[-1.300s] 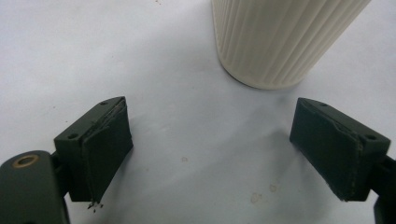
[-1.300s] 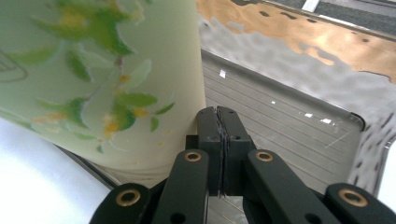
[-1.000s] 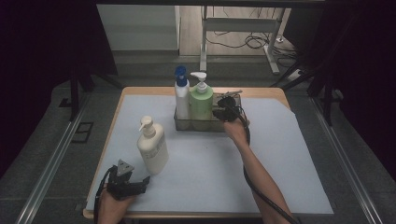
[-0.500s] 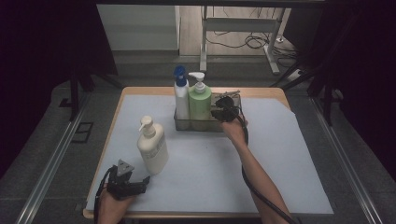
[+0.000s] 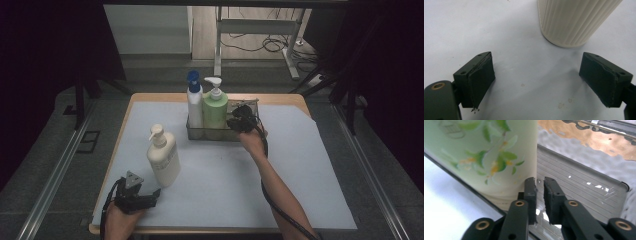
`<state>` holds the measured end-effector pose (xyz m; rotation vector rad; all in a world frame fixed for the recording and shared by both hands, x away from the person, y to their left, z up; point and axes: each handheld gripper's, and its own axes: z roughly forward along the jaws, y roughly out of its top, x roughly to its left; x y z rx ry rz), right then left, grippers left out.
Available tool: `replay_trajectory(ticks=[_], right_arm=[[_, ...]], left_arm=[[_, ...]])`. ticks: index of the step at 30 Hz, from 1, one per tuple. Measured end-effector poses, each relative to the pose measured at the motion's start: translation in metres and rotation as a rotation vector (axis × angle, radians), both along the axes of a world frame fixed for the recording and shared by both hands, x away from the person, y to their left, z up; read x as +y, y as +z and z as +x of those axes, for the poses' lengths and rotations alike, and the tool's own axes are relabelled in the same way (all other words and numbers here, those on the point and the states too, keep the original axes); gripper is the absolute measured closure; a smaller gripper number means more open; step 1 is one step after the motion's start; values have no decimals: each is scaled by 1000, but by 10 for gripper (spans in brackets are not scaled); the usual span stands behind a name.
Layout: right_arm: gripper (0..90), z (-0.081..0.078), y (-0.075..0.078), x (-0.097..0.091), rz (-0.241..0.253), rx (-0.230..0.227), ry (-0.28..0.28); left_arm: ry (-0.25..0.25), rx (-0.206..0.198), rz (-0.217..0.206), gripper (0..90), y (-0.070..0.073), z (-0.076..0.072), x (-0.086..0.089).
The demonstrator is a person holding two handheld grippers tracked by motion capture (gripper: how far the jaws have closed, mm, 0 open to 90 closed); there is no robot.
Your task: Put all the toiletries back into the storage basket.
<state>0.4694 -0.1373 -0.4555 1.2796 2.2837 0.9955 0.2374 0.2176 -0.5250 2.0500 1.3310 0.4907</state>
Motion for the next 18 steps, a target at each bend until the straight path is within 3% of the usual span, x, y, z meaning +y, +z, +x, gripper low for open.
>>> replay_trajectory(ticks=[7, 18], right_arm=[[695, -9, 6, -5, -5, -20, 10], [427, -28, 16, -20, 13, -54, 26]], left_arm=[[-2, 3, 4, 123, 0, 0, 0], [-4, 6, 0, 121, 0, 1, 0]])
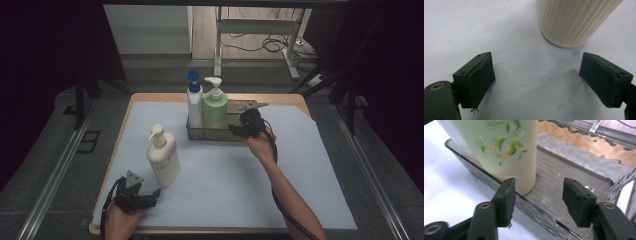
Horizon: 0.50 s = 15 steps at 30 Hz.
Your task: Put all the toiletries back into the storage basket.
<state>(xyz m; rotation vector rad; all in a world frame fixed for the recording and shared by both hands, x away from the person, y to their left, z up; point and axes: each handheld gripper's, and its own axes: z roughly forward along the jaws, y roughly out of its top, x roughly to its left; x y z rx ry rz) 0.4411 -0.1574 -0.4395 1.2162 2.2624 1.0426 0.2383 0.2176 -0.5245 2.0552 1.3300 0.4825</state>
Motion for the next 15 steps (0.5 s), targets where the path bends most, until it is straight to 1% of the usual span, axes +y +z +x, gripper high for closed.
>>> replay_trajectory(ticks=[3, 7, 9, 11, 14, 15], right_arm=[[370, -6, 3, -3, -7, -14, 19], [296, -14, 6, -6, 1, -16, 49], [284, -18, 7, -7, -2, -26, 63], [248, -23, 7, -8, -3, -31, 83], [219, -31, 9, -11, -8, -38, 102], [200, -33, 9, -12, -10, -31, 112]], left_arm=[[1, -3, 0, 121, 0, 0, 0], [1, -6, 0, 121, 0, 0, 0], [0, -7, 2, 121, 0, -1, 0], [0, -7, 1, 121, 0, -1, 0], [1, -9, 0, 121, -1, -1, 0], [1, -9, 0, 121, -1, -1, 0]])
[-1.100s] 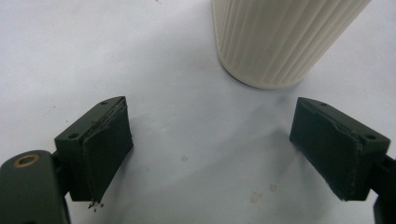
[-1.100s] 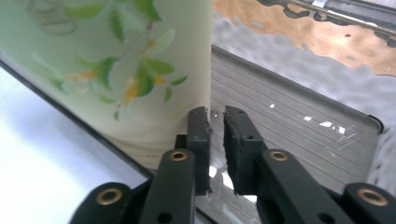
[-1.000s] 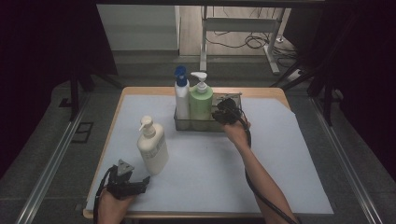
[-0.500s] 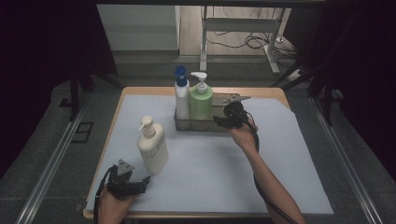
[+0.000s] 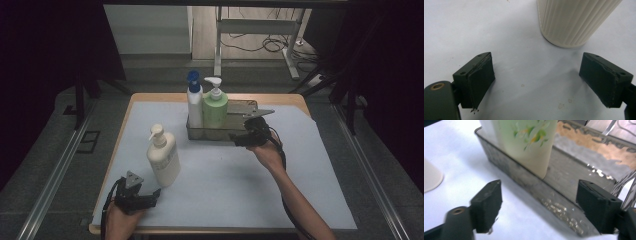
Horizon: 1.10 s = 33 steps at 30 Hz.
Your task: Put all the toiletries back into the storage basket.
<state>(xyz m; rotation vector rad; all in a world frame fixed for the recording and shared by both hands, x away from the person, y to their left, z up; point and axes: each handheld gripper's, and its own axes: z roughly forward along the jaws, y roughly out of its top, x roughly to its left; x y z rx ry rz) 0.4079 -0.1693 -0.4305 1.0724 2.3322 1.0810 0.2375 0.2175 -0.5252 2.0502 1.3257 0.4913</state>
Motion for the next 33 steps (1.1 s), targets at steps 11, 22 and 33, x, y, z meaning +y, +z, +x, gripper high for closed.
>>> replay_trajectory(ticks=[11, 22, 33], right_arm=[[130, -23, 5, -15, -22, 8, 41], [8, -45, 4, -29, -49, -7, 57], [0, -66, -1, -52, -40, -3, 42]], left_arm=[[-1, 0, 3, 121, 0, 0, 1], [1, -1, 0, 121, 0, 0, 0], [0, 2, 0, 121, 0, 0, 0]])
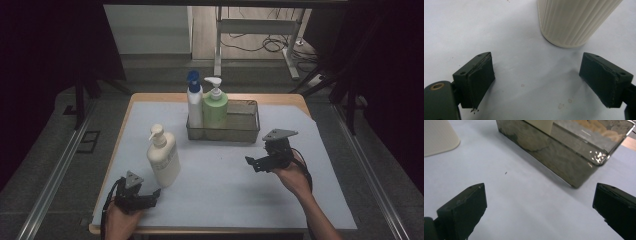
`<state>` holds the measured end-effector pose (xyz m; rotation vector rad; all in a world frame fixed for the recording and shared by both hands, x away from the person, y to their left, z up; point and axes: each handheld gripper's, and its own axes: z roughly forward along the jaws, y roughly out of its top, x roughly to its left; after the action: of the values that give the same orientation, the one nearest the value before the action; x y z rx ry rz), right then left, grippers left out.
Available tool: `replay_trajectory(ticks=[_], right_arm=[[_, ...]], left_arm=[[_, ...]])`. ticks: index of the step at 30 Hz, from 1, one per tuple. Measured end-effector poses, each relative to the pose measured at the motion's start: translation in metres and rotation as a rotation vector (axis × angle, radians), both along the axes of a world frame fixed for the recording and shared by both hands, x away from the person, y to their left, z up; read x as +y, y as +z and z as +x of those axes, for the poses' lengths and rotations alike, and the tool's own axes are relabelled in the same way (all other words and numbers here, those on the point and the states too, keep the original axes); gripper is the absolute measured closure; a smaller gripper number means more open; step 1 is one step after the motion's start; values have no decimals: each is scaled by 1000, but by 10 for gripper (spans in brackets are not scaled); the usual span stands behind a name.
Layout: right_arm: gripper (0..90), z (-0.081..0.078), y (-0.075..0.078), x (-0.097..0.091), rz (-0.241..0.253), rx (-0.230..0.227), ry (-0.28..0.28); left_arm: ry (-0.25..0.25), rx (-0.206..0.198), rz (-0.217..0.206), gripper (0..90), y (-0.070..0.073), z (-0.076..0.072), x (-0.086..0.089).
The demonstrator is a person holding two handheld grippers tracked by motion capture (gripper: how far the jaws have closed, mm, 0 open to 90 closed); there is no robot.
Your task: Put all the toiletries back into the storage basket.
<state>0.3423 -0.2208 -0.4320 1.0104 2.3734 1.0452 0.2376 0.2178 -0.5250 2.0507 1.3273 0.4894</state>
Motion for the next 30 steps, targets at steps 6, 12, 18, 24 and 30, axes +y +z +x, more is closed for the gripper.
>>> replay_trajectory(ticks=[6, 12, 18, 24, 30], right_arm=[[0, -13, -8, -14, -7, 5, -13], [0, -21, -16, -26, 2, 7, -41], [0, -31, -25, -36, 10, 12, -60], [0, -40, -39, -44, 0, 23, -81], [0, -43, -53, -51, -18, 48, -103]], left_arm=[[0, 0, 0, 121, 0, 0, 0], [1, 0, 0, 120, 0, 0, 0], [2, -1, -1, 121, 0, 0, 0], [3, -2, -2, 121, 0, 0, 0], [2, -2, -1, 121, 0, 0, 0]])
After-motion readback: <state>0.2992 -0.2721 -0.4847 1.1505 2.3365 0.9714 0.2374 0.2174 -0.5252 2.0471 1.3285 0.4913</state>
